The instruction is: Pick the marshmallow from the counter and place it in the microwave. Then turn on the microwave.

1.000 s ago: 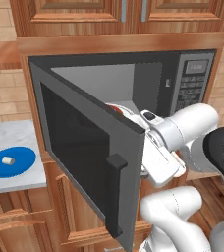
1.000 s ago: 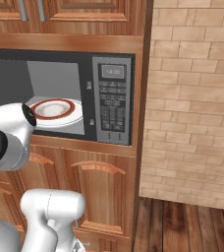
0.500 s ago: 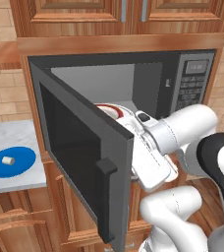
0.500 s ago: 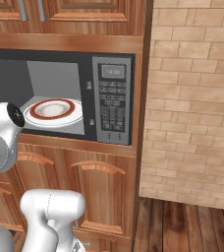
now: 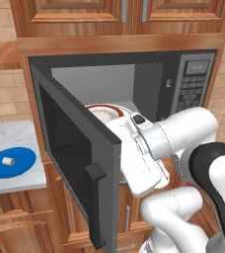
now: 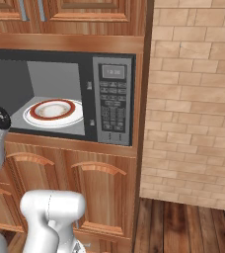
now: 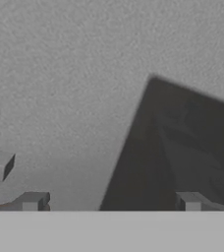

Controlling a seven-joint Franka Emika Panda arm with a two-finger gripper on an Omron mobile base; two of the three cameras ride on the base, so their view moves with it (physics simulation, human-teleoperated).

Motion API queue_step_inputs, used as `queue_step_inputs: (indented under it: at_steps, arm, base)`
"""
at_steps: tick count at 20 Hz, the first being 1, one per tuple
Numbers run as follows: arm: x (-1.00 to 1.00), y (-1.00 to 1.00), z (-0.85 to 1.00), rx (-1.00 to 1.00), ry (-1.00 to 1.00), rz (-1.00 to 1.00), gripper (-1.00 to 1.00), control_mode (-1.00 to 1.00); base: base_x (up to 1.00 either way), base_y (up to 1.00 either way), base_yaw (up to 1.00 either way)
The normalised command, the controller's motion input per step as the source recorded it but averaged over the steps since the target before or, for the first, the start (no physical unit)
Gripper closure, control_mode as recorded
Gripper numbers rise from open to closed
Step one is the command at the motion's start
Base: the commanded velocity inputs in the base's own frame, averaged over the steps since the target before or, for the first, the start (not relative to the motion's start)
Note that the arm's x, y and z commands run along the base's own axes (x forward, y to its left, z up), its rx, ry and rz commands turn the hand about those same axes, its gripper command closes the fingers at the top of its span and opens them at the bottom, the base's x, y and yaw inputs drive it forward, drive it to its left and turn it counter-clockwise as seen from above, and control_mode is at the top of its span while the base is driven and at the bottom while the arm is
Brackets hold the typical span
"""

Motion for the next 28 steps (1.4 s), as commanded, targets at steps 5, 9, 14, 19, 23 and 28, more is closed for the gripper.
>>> queue_step_inputs:
  at_steps: [5, 9, 14, 19, 23, 28]
  arm:
    - [-0.07, 0.17, -0.07, 0.00, -0.04, -0.12, -1.00, -1.00]
    - [-0.07, 0.19, -0.09, 0.00, -0.04, -0.13, -1.00, -1.00]
    - [-0.08, 0.19, -0.10, 0.00, -0.04, -0.13, -1.00, -1.00]
    - [-0.09, 0.16, -0.10, 0.00, -0.03, -0.14, -1.00, -1.00]
    - [-0.08, 0.05, -0.08, 0.00, -0.01, -0.13, -1.00, -1.00]
    - [-0.05, 0.00, -0.05, 0.00, -0.02, -0.11, -1.00, -1.00]
  base:
    - [0.00, 0.00, 0.00]
    - [0.00, 0.00, 0.00]
    - [0.00, 0.00, 0.00]
    - [0.00, 0.00, 0.00]
    - [0.00, 0.00, 0.00]
    - [0.00, 0.00, 0.00]
